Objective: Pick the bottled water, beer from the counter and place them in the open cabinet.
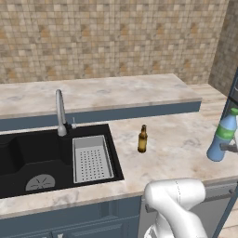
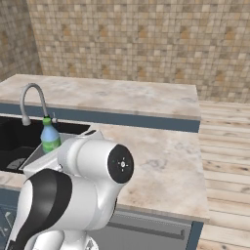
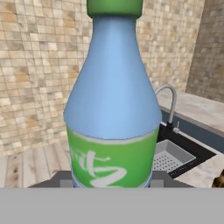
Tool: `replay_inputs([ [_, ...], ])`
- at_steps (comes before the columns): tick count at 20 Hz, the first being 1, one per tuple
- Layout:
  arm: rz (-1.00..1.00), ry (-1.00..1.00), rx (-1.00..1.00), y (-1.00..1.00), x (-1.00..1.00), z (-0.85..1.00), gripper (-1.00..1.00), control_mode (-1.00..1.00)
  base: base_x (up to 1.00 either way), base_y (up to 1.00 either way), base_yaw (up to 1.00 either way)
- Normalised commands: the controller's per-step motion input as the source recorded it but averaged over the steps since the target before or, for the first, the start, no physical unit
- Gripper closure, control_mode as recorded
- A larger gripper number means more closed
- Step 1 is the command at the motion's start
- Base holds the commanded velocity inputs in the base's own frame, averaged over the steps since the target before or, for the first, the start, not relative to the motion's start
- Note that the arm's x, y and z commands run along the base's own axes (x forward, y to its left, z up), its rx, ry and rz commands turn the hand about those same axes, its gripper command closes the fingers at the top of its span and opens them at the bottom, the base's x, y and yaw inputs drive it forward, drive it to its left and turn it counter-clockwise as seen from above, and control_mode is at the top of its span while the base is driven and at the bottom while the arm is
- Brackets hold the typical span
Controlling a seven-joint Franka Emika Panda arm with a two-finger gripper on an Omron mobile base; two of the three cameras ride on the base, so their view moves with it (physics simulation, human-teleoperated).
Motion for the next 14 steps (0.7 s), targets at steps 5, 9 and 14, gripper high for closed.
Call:
replay_inputs([
  [5, 0.00, 0.00, 0.00, 0.00, 0.00, 0.00, 1.00, -1.00, 0.00, 0.00, 0.00],
  [9, 0.00, 0.00, 0.00, 0.00, 0.00, 0.00, 1.00, -1.00, 0.00, 0.00, 0.00],
  [14, 0.00, 0.00, 0.00, 0.00, 0.00, 0.00, 1.00, -1.00, 0.00, 0.00, 0.00],
])
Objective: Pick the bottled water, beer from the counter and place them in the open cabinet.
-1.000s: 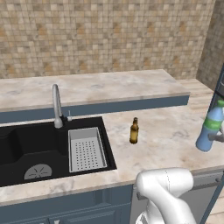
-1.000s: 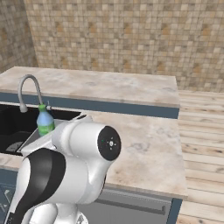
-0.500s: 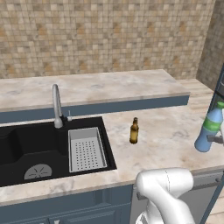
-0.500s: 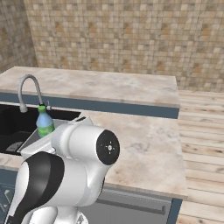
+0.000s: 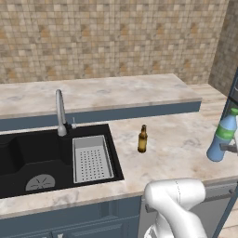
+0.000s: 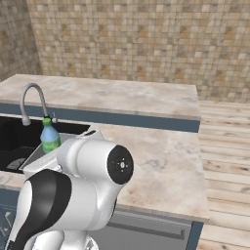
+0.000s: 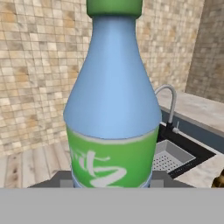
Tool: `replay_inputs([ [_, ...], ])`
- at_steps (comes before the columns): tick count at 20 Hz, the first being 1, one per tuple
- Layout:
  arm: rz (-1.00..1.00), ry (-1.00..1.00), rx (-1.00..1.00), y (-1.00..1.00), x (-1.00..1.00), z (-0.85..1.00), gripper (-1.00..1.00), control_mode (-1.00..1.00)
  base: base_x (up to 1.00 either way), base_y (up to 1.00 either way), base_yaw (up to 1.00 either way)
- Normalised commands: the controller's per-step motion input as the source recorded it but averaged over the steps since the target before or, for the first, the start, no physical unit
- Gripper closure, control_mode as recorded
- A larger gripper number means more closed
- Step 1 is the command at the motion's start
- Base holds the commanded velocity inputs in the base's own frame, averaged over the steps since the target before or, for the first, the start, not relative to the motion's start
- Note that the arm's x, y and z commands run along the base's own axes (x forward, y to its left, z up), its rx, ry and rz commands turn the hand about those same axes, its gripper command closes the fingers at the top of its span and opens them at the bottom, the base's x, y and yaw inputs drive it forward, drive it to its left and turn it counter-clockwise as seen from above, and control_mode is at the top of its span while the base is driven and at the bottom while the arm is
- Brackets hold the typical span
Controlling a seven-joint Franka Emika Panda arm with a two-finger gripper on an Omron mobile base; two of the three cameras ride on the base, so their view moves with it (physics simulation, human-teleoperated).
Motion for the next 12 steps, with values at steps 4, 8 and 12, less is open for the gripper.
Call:
replay_inputs([
  [4, 0.00, 0.00, 0.00, 0.00, 0.00, 0.00, 1.00, -1.00, 0.00, 0.00, 0.00],
  [8, 0.00, 0.00, 0.00, 0.00, 0.00, 0.00, 1.00, 1.00, 0.00, -0.01, -0.05],
  [12, 0.00, 0.00, 0.00, 0.00, 0.00, 0.00, 1.00, 1.00, -0.08, -0.11, -0.41],
])
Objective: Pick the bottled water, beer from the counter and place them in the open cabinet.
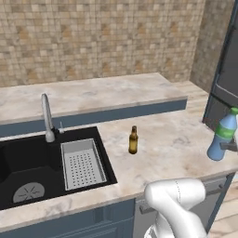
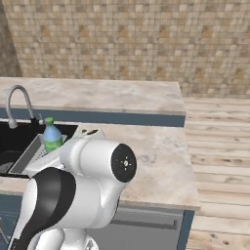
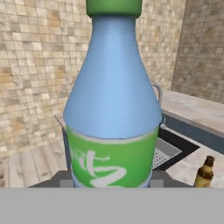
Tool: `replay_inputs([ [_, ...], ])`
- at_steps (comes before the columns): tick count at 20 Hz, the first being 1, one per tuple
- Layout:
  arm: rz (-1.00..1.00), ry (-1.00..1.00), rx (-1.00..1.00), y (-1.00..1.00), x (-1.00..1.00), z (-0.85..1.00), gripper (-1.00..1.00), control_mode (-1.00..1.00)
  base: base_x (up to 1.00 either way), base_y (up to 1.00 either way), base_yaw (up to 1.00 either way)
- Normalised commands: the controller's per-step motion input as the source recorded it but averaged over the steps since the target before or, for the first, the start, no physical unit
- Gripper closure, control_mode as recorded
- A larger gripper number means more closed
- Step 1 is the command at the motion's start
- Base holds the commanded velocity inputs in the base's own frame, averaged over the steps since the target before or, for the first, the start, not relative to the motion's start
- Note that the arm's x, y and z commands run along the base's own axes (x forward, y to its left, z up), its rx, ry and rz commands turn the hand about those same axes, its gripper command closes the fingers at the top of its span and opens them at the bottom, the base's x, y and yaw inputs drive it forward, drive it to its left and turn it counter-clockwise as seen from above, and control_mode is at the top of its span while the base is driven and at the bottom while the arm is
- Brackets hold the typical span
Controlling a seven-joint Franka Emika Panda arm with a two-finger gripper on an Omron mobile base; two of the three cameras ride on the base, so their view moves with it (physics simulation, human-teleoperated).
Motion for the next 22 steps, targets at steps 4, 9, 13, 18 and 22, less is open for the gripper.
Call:
replay_inputs([
  [4, 0.00, 0.00, 0.00, 0.00, 0.00, 0.00, 1.00, 1.00, -0.01, -0.04, -0.60],
  [9, 0.00, 0.00, 0.00, 0.00, 0.00, 0.00, 1.00, 1.00, 0.00, -0.02, -0.61],
  [13, 0.00, 0.00, 0.00, 0.00, 0.00, 0.00, 1.00, 1.00, 0.00, -0.02, -0.60],
  [18, 0.00, 0.00, 0.00, 0.00, 0.00, 0.00, 1.00, 1.00, -0.10, -0.22, -0.62],
  [22, 0.00, 0.00, 0.00, 0.00, 0.00, 0.00, 1.00, 1.00, -0.21, -0.31, -0.65],
])
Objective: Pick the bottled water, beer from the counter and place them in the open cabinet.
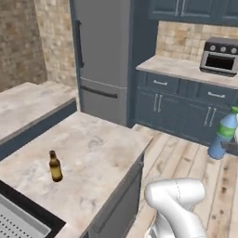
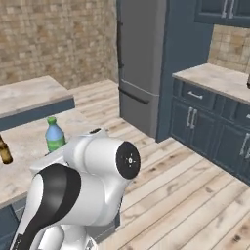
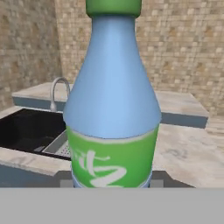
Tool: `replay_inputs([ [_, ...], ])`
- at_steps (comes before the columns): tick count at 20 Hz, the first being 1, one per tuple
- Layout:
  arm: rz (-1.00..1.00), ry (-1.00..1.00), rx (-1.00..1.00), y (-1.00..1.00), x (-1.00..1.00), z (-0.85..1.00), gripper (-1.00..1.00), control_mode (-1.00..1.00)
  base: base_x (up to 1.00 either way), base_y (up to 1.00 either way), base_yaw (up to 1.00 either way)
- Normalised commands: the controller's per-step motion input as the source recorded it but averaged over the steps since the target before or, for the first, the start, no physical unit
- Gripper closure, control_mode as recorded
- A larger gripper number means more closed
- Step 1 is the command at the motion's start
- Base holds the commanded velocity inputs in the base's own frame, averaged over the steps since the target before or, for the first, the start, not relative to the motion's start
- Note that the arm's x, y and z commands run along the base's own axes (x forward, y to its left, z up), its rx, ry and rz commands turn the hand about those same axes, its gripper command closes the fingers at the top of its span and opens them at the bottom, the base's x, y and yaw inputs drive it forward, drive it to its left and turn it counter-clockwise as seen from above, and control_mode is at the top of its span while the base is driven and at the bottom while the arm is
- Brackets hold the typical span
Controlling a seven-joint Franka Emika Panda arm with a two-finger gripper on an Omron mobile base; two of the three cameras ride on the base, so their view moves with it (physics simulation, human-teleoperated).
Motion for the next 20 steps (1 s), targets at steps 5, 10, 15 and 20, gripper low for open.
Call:
replay_inputs([
  [5, 0.00, 0.00, 0.00, 0.00, 0.00, 0.00, 1.00, 1.00, -0.21, -0.25, -0.71],
  [10, 0.00, 0.00, 0.00, 0.00, 0.00, 0.00, 1.00, 1.00, -0.04, -0.34, -0.80],
  [15, 0.00, 0.00, 0.00, 0.00, 0.00, 0.00, 1.00, 1.00, 0.00, -0.49, -0.81],
  [20, 0.00, 0.00, 0.00, 0.00, 0.00, 0.00, 1.00, 1.00, 0.00, -0.12, -0.69],
])
